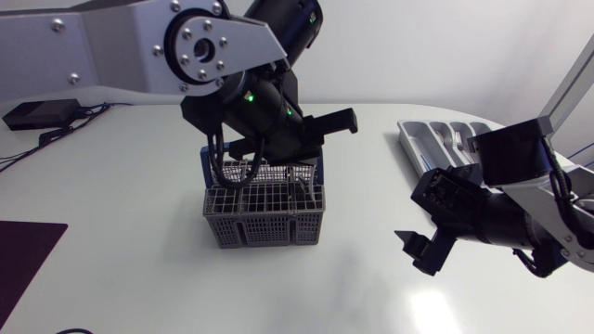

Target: Unload the cutlery basket into the drawer organizer.

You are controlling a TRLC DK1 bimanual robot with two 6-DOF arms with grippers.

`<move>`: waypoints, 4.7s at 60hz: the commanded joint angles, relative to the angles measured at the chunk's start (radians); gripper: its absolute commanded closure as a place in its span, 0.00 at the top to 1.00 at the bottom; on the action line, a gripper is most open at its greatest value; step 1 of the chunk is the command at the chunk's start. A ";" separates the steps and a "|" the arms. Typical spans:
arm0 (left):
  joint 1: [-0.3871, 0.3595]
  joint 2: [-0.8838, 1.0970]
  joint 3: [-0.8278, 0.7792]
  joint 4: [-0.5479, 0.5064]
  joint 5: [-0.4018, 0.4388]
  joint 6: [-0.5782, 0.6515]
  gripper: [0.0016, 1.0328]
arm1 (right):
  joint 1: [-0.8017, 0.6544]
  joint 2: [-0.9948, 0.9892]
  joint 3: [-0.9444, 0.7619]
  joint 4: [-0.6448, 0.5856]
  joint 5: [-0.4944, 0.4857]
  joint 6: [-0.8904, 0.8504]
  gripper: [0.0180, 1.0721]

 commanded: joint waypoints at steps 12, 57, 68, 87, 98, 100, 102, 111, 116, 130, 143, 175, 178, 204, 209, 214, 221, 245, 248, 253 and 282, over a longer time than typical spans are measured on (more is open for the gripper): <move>-0.032 -0.084 -0.037 0.017 -0.049 0.017 0.04 | 0.013 -0.030 -0.026 -0.014 0.018 0.028 0.95; -0.061 -0.071 0.009 -0.051 0.057 -0.172 0.04 | 0.078 -0.114 0.132 -0.077 -0.192 0.218 0.92; -0.053 -0.067 0.018 -0.035 0.091 -0.244 0.04 | 0.087 -0.070 0.170 -0.045 -0.259 0.281 0.89; -0.019 -0.044 0.030 -0.005 0.189 -0.322 0.04 | 0.156 0.021 0.227 0.012 -0.267 0.347 0.77; -0.002 -0.025 0.035 0.001 0.223 -0.341 0.04 | 0.165 0.067 0.248 0.046 -0.267 0.361 0.60; -0.001 -0.025 0.035 0.001 0.223 -0.341 0.04 | 0.165 0.076 0.251 0.056 -0.267 0.367 0.56; 0.001 -0.025 0.037 0.001 0.223 -0.342 0.04 | 0.165 0.085 0.254 0.056 -0.267 0.367 0.56; 0.004 -0.027 0.043 0.001 0.230 -0.348 0.04 | 0.165 0.122 0.265 0.079 -0.267 0.375 0.47; 0.007 -0.025 0.046 0.001 0.236 -0.348 0.04 | 0.170 0.134 0.271 0.082 -0.267 0.381 0.47; 0.014 -0.028 0.044 0.001 0.247 -0.348 0.04 | 0.176 0.174 0.279 0.093 -0.264 0.390 0.42; 0.016 -0.028 0.043 0.001 0.250 -0.348 0.04 | 0.185 0.186 0.271 0.101 -0.261 0.396 0.26; 0.021 -0.057 0.040 0.027 0.301 -0.341 0.32 | 0.194 0.206 0.260 0.072 -0.287 0.389 0.05; 0.022 -0.061 0.043 0.029 0.309 -0.339 0.44 | 0.194 0.209 0.260 0.067 -0.293 0.389 0.05; 0.097 -0.116 0.064 0.035 0.341 -0.319 0.89 | 0.180 0.203 0.240 0.009 -0.316 0.349 0.05; 0.117 -0.134 0.072 0.035 0.351 -0.315 0.93 | 0.154 0.198 0.237 -0.013 -0.331 0.329 0.05; 0.134 -0.146 0.081 0.035 0.359 -0.311 0.93 | 0.125 0.186 0.234 -0.031 -0.356 0.309 0.05; 0.145 -0.131 0.122 -0.025 0.358 -0.259 0.93 | 0.069 0.162 0.233 -0.068 -0.387 0.271 0.05; 0.171 0.038 0.225 -0.356 0.341 0.037 0.93 | -0.249 0.152 0.282 -0.244 -0.538 0.010 0.05; 0.168 0.047 0.221 -0.367 0.313 0.063 0.93 | -0.298 0.162 0.294 -0.272 -0.548 -0.049 0.05; 0.159 0.058 0.216 -0.388 0.286 0.094 0.93 | -0.356 0.177 0.309 -0.304 -0.555 -0.118 0.05; 0.071 0.127 0.199 -0.442 0.080 0.202 0.93 | -0.698 0.393 0.455 -0.433 -0.517 -0.582 0.05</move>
